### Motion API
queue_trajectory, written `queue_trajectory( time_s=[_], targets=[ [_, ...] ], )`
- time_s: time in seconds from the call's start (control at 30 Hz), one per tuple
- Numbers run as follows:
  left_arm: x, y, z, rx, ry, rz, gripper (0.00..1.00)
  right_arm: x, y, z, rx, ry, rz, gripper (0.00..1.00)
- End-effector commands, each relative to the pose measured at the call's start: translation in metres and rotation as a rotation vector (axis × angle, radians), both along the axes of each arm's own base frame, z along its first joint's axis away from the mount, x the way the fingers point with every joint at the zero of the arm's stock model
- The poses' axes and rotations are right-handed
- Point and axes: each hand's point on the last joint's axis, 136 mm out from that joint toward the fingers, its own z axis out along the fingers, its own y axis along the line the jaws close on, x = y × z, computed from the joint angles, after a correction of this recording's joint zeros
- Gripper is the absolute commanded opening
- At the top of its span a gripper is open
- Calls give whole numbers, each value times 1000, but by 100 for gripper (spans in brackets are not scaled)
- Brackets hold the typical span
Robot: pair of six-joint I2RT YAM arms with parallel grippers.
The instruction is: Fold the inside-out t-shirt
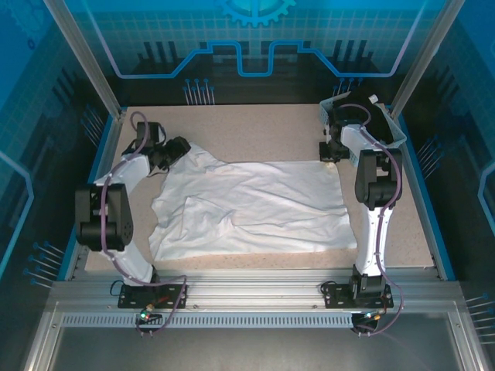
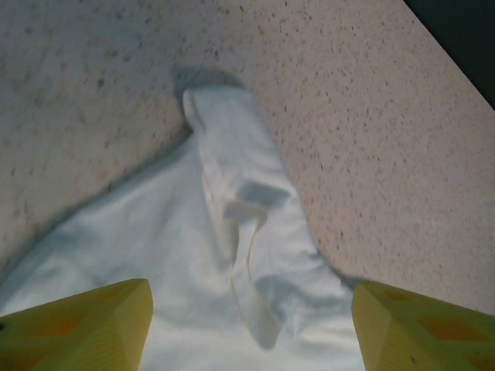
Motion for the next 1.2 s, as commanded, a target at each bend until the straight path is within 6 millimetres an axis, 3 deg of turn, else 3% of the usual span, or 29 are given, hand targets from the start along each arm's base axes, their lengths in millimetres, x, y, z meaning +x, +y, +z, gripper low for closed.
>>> queue_trajectory(
  time_s=[0.0, 0.23, 0.53, 0.87, 1.17],
  targets=[
    [8, 4, -17, 81, 105, -55, 69, -4, -6, 3, 5, 5, 0, 7],
    [45, 21, -43, 225, 227, -143, 64, 0, -7, 8, 5, -11, 3, 7],
    [74, 16, -83, 209, 317, -238, 58, -2, -6, 5, 5, -4, 8, 6],
    [83, 7, -101, 167, 315, -276, 38, -3, -4, 2, 11, 4, 14, 6],
    [91, 1, -96, 141, 284, -296, 18, -2, -5, 2, 7, 2, 14, 6]
  ],
)
